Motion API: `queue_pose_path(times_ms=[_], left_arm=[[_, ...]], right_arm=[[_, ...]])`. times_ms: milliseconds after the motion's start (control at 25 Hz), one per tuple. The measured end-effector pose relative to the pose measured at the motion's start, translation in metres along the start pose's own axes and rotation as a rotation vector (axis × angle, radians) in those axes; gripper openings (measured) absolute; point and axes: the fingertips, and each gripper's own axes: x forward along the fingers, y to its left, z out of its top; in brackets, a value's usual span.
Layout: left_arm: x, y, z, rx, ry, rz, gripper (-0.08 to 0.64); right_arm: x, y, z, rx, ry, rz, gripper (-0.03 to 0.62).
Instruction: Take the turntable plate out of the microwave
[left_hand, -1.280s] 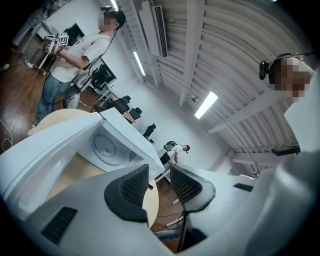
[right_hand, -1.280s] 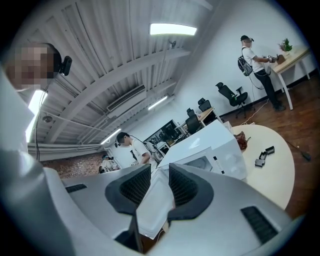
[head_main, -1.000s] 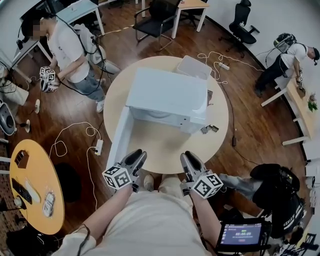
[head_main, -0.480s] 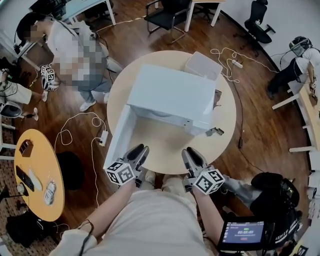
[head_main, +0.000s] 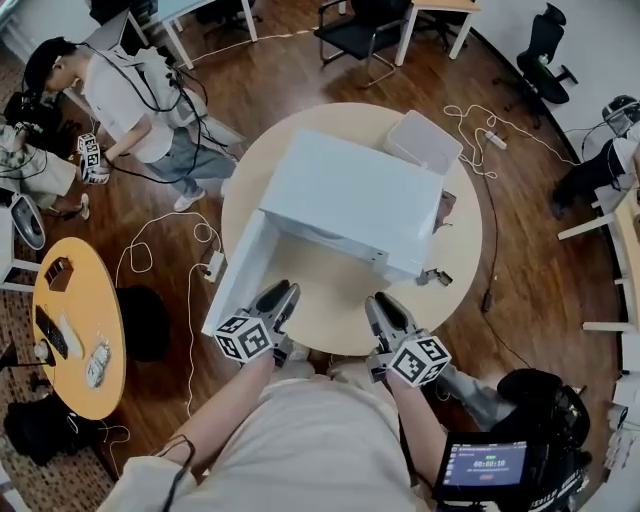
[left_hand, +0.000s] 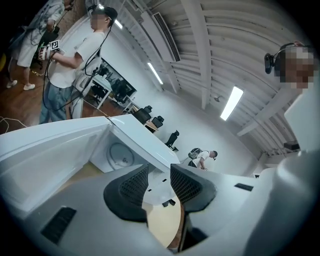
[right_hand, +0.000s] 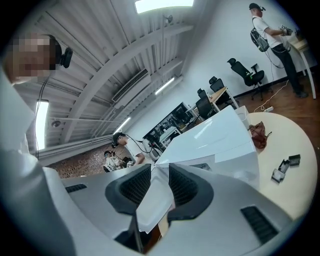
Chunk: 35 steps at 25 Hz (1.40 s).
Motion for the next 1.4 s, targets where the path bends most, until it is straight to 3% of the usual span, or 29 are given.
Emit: queue_pose_path(times_ms=[680,1120,1400], left_arm=[[0.031,-0.017,-0.008,-0.013,-0.067,0.087,0.126],[0.017,-0.015,-0.017,-0.031,-0.098,0.141,0.126],[0.019,-0.004,-0.015,-0.088,-0.1,0.108,0.126]], right_arm=[[0.004,-0.032,0.021,0.0,0.061,0.114,0.098],[0.01,-0.041,0.011,0.022,0.107,0.167,0.098],[0.027,-0.04,0.004,0.01,0.139,0.175,0.098]])
